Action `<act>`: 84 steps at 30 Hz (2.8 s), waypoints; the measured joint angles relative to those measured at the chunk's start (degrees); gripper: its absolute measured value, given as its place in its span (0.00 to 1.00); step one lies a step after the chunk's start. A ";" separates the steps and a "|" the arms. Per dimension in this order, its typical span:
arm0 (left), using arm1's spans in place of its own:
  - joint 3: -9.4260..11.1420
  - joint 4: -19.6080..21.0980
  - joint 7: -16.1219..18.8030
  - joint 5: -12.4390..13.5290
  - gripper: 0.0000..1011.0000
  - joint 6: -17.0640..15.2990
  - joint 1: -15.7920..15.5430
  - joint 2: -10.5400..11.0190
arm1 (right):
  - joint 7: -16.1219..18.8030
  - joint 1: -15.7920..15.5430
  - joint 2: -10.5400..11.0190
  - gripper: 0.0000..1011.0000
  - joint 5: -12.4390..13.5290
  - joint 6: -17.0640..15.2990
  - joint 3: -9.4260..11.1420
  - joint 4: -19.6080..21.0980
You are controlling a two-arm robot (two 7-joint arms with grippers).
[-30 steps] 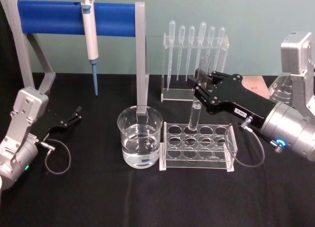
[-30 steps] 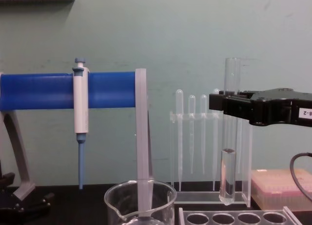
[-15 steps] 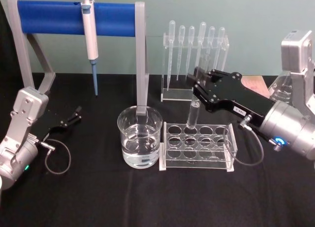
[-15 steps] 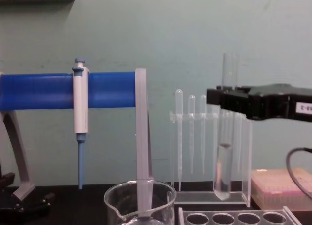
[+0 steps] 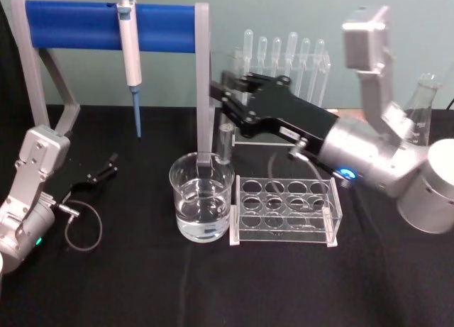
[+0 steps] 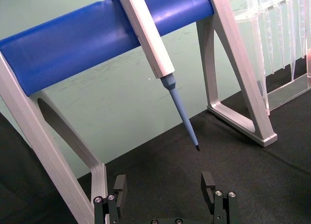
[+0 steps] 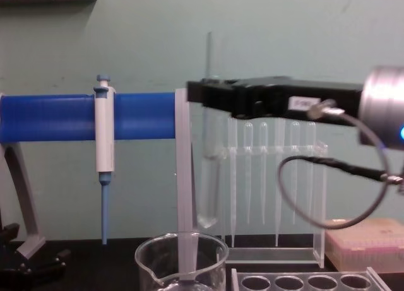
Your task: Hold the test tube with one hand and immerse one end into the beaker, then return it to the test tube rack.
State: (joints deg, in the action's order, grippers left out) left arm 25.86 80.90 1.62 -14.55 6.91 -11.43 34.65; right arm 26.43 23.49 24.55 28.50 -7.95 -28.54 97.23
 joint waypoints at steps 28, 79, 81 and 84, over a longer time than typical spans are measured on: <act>0.00 0.00 0.00 0.00 0.99 0.00 0.00 0.00 | 4.82 1.07 -7.53 0.23 -4.83 9.50 -5.62 -20.21; 0.00 0.00 0.00 0.00 0.99 0.00 0.00 0.00 | 5.14 1.05 -7.77 0.23 -6.62 9.39 -5.39 -20.04; 0.00 0.00 0.00 0.00 0.99 0.00 0.00 0.00 | 5.14 1.05 -7.77 0.23 -6.61 9.39 -5.39 -20.04; 0.00 0.00 0.00 0.00 0.99 0.00 0.00 0.00 | 5.14 1.05 -7.77 0.23 -6.61 9.39 -5.39 -20.04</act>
State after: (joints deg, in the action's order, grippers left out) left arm 25.86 80.90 1.62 -14.55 6.91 -11.43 34.65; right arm 31.57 24.53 16.78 21.89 1.44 -33.93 77.19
